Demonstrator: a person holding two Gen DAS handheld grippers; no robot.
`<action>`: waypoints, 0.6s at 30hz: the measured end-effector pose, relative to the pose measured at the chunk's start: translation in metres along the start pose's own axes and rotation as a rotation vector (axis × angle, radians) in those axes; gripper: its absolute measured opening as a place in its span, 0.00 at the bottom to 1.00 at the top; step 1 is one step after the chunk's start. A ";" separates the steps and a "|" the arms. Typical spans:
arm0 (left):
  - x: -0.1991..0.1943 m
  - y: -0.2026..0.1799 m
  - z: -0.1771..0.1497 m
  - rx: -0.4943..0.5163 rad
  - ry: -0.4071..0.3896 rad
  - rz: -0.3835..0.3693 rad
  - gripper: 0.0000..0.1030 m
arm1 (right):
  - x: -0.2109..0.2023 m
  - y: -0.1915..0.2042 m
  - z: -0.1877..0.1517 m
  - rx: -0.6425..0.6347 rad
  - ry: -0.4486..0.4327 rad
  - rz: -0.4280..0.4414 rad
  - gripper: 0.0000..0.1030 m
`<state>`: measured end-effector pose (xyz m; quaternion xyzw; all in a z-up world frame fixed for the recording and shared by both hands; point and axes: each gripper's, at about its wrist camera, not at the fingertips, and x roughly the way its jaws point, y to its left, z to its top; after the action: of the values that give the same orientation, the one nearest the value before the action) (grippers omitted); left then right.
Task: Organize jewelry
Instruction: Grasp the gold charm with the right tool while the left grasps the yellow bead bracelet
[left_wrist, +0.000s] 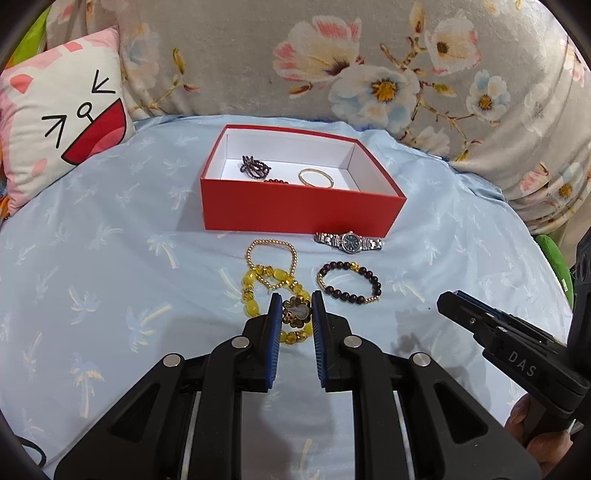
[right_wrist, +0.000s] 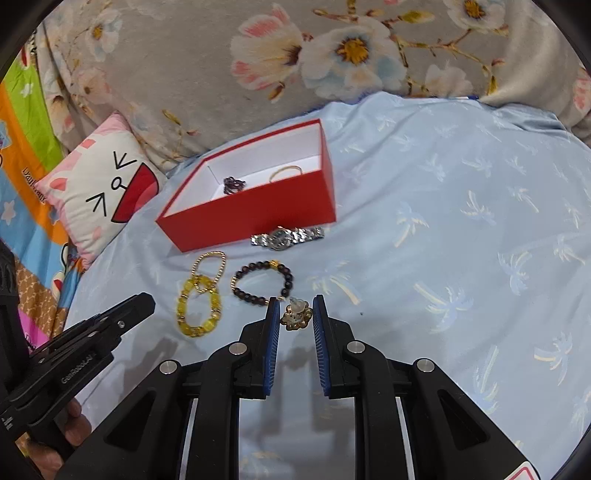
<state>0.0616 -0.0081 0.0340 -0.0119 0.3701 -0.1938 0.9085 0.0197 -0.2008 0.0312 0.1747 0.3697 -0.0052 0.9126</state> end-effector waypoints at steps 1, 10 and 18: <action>-0.001 0.001 0.002 0.003 -0.002 0.004 0.15 | -0.002 0.002 0.001 -0.006 -0.006 0.003 0.17; 0.005 0.004 0.024 0.014 -0.015 0.041 0.15 | -0.003 0.020 0.025 -0.054 -0.040 0.013 0.17; 0.017 0.000 0.049 0.031 -0.032 0.047 0.15 | 0.011 0.031 0.051 -0.074 -0.054 0.023 0.17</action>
<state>0.1061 -0.0199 0.0580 0.0078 0.3528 -0.1780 0.9186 0.0663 -0.1869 0.0674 0.1448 0.3427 0.0145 0.9281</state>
